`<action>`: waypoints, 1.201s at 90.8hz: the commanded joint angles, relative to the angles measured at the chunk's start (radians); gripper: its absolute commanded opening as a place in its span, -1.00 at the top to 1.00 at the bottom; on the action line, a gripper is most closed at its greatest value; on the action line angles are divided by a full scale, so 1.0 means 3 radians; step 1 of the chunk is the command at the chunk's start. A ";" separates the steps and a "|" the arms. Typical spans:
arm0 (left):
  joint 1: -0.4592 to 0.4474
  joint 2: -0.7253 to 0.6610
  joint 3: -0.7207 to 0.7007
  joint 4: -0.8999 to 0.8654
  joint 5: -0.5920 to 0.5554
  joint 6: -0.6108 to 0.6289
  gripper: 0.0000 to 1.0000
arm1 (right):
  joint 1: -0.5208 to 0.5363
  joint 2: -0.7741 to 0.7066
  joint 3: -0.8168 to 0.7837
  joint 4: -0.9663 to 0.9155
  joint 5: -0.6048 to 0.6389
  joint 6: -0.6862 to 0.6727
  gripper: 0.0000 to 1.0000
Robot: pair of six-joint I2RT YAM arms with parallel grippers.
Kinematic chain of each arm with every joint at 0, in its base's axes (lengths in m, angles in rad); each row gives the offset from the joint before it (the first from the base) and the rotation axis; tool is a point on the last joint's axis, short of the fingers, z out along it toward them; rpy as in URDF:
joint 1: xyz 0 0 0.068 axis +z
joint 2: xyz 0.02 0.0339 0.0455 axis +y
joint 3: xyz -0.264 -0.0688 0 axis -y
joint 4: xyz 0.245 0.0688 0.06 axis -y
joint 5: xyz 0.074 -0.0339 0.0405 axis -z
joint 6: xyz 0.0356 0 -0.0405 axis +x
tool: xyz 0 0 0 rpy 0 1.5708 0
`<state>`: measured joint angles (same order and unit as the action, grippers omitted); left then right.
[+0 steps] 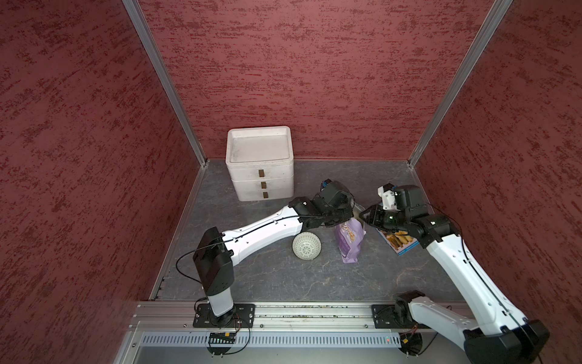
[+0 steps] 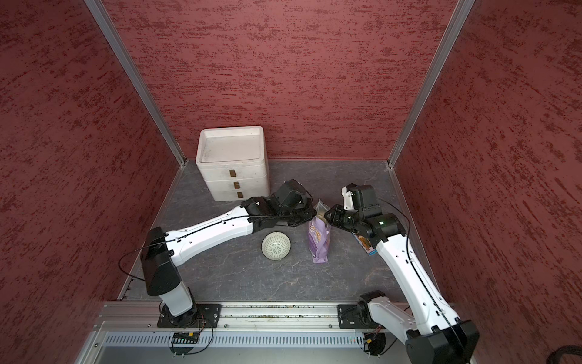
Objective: Pour the oats into the breakfast bowl
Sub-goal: Open the oats bag at the center of the board.
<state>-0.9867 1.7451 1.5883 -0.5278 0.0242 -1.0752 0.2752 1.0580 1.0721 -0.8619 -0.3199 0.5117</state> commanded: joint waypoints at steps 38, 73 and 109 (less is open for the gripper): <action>0.0223 0.0047 0.1114 -0.1208 -0.0543 0.0689 1.00 | 0.0085 0.0067 0.0481 0.0305 0.0829 -0.0444 1.00; 0.0420 0.0205 0.0805 -0.0806 -0.0285 0.0668 1.00 | 0.0085 0.0406 0.0000 0.1898 0.0490 -0.0565 1.00; 0.0461 0.0194 0.0620 -0.0719 -0.0183 0.0601 1.00 | 0.0101 -0.0088 -0.0495 0.2028 0.0345 -0.0367 -0.23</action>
<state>-0.8440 1.8259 1.7813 -0.7738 -0.0521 -0.8928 0.3046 1.1324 0.9966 -0.3077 -0.2131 0.3687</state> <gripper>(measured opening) 0.040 0.572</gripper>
